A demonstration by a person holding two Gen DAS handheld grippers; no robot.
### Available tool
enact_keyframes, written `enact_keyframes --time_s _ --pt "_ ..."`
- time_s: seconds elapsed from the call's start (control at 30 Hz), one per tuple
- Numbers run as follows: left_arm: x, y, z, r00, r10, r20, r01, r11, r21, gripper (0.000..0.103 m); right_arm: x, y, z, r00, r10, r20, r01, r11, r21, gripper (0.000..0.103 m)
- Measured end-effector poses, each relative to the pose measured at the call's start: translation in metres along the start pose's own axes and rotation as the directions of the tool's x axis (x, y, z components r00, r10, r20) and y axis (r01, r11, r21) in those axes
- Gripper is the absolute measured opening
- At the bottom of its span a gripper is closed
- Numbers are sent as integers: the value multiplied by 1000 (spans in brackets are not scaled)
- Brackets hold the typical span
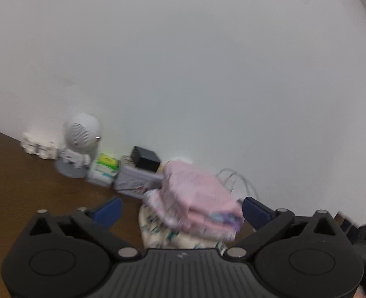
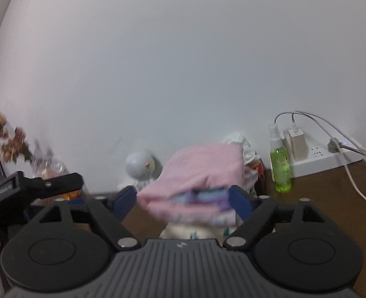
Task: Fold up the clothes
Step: 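Open both grippers and withdraw from the clothes stack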
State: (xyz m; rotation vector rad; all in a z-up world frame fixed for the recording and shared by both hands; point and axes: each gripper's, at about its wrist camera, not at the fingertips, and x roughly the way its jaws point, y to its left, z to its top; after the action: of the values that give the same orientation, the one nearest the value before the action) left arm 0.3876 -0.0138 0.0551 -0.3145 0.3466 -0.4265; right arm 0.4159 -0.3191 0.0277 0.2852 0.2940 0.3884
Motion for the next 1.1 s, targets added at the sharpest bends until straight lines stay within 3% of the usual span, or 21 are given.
enact_keyframes --time_s 0.17,0.33,0.5,0.73,0.87,1.1 --pt "-42 -24 -30 992 129 8 -128 970 205 103 -44 32 -30 998 -40 -40 36 996 -86 103" --pt "-90 -35 -55 989 134 -64 -121 978 171 103 -75 60 -54 995 -44 -95 35 995 -93 103" --pt "-150 -48 -77 989 145 -28 -139 976 166 103 -117 89 -75 992 -60 -111 53 996 -67 103" --pt "-212 -63 -105 965 258 -53 -240 945 222 103 -173 147 -101 968 -237 -84 222 963 -152 103" --pt "-241 -67 -124 957 277 -83 -255 943 215 103 -209 165 -113 978 -186 -96 175 978 -113 103" --pt "-290 -79 -153 958 277 -70 -255 939 231 103 -258 202 -143 967 -225 -119 201 962 -187 103"
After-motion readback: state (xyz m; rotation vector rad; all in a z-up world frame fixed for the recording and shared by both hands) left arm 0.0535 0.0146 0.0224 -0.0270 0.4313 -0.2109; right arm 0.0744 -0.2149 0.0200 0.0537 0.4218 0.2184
